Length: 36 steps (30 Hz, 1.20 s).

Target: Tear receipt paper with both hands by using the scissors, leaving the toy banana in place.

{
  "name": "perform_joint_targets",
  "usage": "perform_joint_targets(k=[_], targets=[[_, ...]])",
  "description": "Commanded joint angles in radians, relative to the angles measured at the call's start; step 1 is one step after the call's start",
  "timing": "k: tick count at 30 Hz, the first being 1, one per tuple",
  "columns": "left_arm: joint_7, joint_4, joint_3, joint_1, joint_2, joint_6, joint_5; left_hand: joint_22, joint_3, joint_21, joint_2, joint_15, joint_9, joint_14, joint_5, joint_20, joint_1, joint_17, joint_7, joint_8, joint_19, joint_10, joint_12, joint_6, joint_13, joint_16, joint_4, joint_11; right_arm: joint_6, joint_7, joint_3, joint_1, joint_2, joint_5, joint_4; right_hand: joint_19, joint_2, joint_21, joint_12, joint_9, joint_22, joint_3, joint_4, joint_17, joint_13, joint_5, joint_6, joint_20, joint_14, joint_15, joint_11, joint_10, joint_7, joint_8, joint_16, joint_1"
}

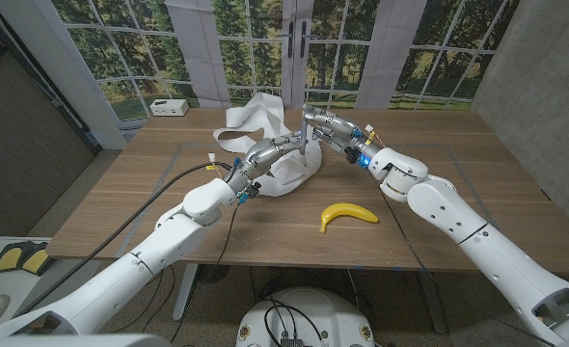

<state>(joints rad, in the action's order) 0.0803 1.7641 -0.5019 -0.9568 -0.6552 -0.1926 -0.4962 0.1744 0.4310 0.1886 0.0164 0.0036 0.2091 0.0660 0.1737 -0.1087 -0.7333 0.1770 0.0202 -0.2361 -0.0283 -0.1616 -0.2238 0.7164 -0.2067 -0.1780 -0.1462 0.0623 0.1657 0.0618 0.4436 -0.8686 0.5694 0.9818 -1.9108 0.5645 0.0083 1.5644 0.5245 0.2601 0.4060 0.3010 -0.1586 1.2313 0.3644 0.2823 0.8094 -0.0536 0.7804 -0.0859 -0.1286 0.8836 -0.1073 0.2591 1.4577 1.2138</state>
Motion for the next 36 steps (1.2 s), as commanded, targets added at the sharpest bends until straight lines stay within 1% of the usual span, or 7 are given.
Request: perform_joint_targets(k=[1, 3, 8, 22, 27, 30, 36], targets=[[0.012, -0.026, -0.002, 0.004, 0.010, -0.020, -0.004, 0.003, -0.002, 0.005, -0.009, 0.001, -0.001, 0.005, 0.003, -0.001, -0.004, 0.001, -0.005, 0.006, 0.003, -0.006, -0.009, 0.012, -0.003, -0.007, -0.002, -0.007, 0.031, 0.002, 0.017, 0.010, 0.000, -0.007, -0.012, -0.003, 0.078, 0.000, -0.002, 0.002, 0.001, 0.010, 0.001, 0.003, 0.012, -0.002, 0.011, -0.157, -0.003, -0.131, -0.033, 0.033, -0.002, 0.004, 0.005, 0.069], [0.012, -0.027, -0.004, 0.003, 0.012, -0.021, -0.004, 0.002, -0.005, 0.006, -0.011, 0.002, -0.002, -0.008, 0.003, -0.001, -0.008, 0.000, -0.007, 0.006, 0.002, -0.039, -0.021, 0.025, -0.003, -0.012, -0.004, -0.046, 0.033, 0.001, 0.016, 0.010, 0.000, -0.004, -0.012, -0.003, 0.079, 0.000, -0.003, 0.002, 0.000, 0.011, 0.001, 0.003, 0.013, -0.002, 0.011, -0.157, -0.003, -0.131, -0.033, 0.030, -0.003, 0.003, 0.006, 0.069], [0.009, -0.020, -0.006, 0.002, 0.010, -0.013, -0.001, 0.002, -0.009, 0.007, -0.013, -0.003, -0.003, -0.020, 0.003, 0.009, -0.012, 0.000, -0.015, 0.007, -0.003, -0.064, -0.029, 0.034, -0.001, -0.014, -0.005, -0.064, 0.031, 0.002, 0.017, 0.009, 0.000, -0.008, -0.015, 0.002, 0.081, 0.001, -0.005, 0.004, 0.000, 0.012, 0.002, 0.003, 0.019, -0.004, 0.013, -0.157, 0.000, -0.131, -0.034, 0.026, -0.007, 0.005, 0.008, 0.068], [-0.004, 0.000, -0.018, 0.008, 0.003, 0.019, 0.024, 0.002, -0.015, 0.006, -0.018, -0.001, -0.003, -0.029, 0.003, 0.006, -0.020, 0.000, -0.009, 0.011, -0.001, -0.069, -0.028, 0.045, 0.000, -0.014, -0.007, -0.040, 0.026, -0.015, 0.015, 0.002, 0.003, 0.001, -0.024, -0.005, 0.083, 0.005, -0.007, 0.016, 0.015, 0.014, 0.001, 0.004, 0.035, -0.010, 0.014, -0.158, 0.002, -0.131, -0.036, 0.024, -0.011, 0.011, 0.016, 0.067], [-0.010, 0.004, -0.019, 0.007, 0.005, 0.024, 0.025, 0.002, -0.021, 0.007, -0.020, -0.020, -0.003, -0.065, 0.002, 0.001, -0.025, 0.001, -0.012, 0.015, -0.002, -0.115, -0.046, 0.049, -0.003, -0.025, -0.008, -0.017, 0.025, -0.021, 0.016, 0.000, 0.005, 0.004, -0.029, -0.006, 0.083, 0.004, -0.009, 0.020, 0.016, 0.015, 0.001, 0.004, 0.038, -0.013, 0.021, -0.158, 0.002, -0.131, -0.036, 0.025, -0.020, 0.015, 0.019, 0.066], [-0.009, 0.003, -0.021, 0.007, 0.007, 0.019, 0.025, 0.003, -0.029, 0.011, -0.025, -0.062, -0.002, -0.108, 0.002, 0.012, -0.031, 0.003, -0.012, 0.008, -0.016, -0.186, -0.074, 0.087, -0.017, -0.034, -0.007, 0.033, 0.026, -0.026, 0.018, 0.000, 0.007, 0.005, -0.033, -0.005, 0.084, 0.004, -0.010, 0.022, 0.017, 0.016, 0.001, 0.004, 0.038, -0.014, 0.023, -0.158, 0.003, -0.131, -0.032, 0.029, -0.022, 0.016, 0.021, 0.066], [-0.010, 0.005, -0.023, 0.006, 0.010, 0.022, 0.023, 0.003, -0.038, 0.011, -0.036, -0.072, -0.001, -0.164, 0.002, -0.002, -0.032, 0.005, -0.020, 0.014, -0.023, -0.248, -0.104, 0.093, -0.044, -0.049, -0.003, 0.080, 0.028, -0.033, 0.023, 0.002, 0.008, 0.006, -0.037, -0.004, 0.083, 0.003, -0.012, 0.022, 0.017, 0.016, 0.001, 0.004, 0.039, -0.015, 0.026, -0.157, 0.003, -0.131, -0.032, 0.030, -0.022, 0.017, 0.023, 0.065]])
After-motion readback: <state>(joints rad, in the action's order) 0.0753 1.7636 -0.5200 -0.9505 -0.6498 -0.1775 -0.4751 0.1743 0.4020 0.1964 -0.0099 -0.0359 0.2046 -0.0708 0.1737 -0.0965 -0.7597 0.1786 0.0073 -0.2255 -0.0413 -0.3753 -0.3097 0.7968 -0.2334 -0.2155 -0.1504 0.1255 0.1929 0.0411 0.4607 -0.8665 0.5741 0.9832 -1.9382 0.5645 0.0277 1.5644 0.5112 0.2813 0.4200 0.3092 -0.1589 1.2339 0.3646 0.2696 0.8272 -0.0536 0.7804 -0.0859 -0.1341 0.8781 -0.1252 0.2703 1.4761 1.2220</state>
